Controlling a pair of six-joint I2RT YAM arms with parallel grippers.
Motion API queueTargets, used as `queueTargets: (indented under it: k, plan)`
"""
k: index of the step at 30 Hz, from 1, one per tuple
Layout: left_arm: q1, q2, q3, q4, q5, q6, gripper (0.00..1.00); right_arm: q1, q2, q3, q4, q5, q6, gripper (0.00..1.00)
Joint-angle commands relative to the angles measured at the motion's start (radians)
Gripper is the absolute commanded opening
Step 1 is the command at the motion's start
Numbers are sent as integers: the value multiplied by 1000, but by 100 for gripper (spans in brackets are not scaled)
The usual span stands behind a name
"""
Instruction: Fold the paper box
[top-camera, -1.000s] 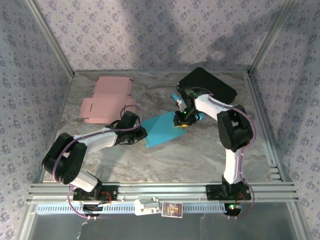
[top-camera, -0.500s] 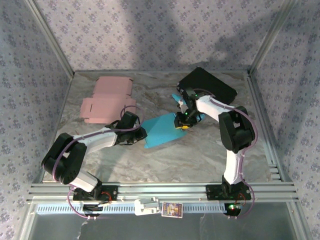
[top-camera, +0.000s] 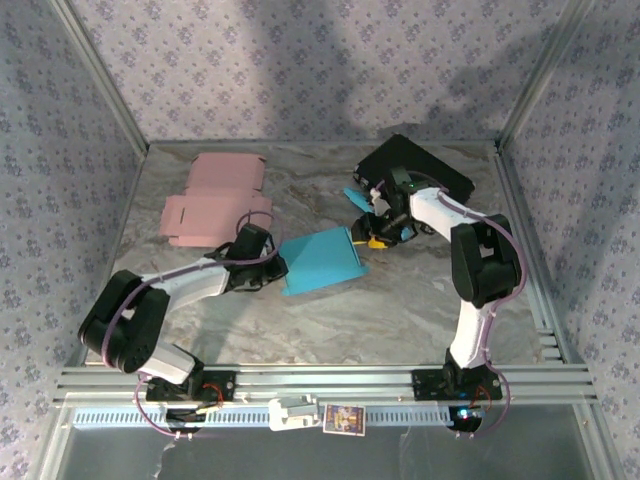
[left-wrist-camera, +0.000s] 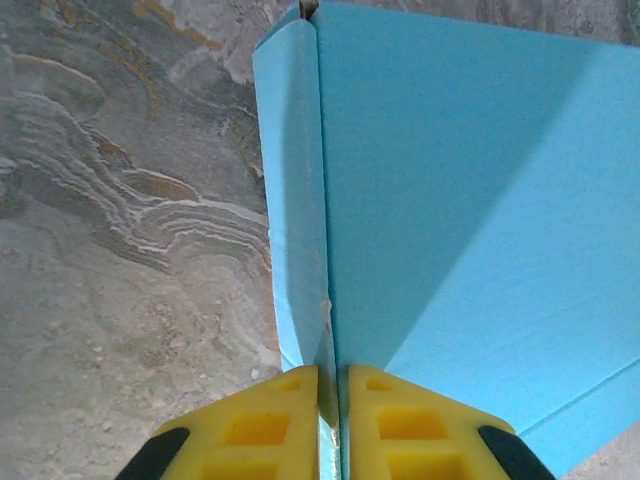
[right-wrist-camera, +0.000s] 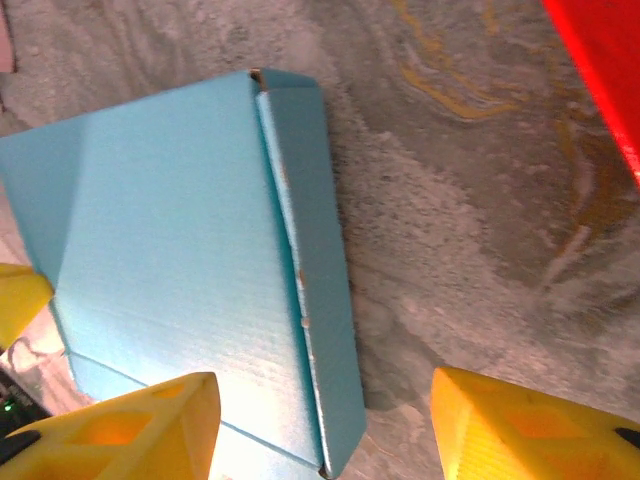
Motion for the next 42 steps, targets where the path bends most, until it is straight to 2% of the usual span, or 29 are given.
queueTargets:
  k: [1, 7, 21, 27, 32, 35, 42]
  plan:
    - [24, 3, -62, -58, -13, 32, 13, 1, 25, -17, 16, -75, -21, 61]
    - [65, -18, -115, -8, 23, 48, 11, 7, 61, -26, 39, -177, -47, 63]
    - [146, -14, -207, 58, 89, 46, 7, 43, 116, -44, 75, -316, -60, 70]
    - [158, -4, -199, 50, 95, 55, 6, 61, 118, -48, 148, -444, 0, 69]
    - [164, 2, -196, 63, 104, 49, 7, 87, 100, -72, 252, -488, 104, 64]
    - [168, -18, -185, 59, 106, 46, 10, 98, 77, -86, 312, -487, 187, 60]
    - [172, -164, -92, -60, 52, 49, 30, 90, 35, -108, 373, -497, 393, 49]
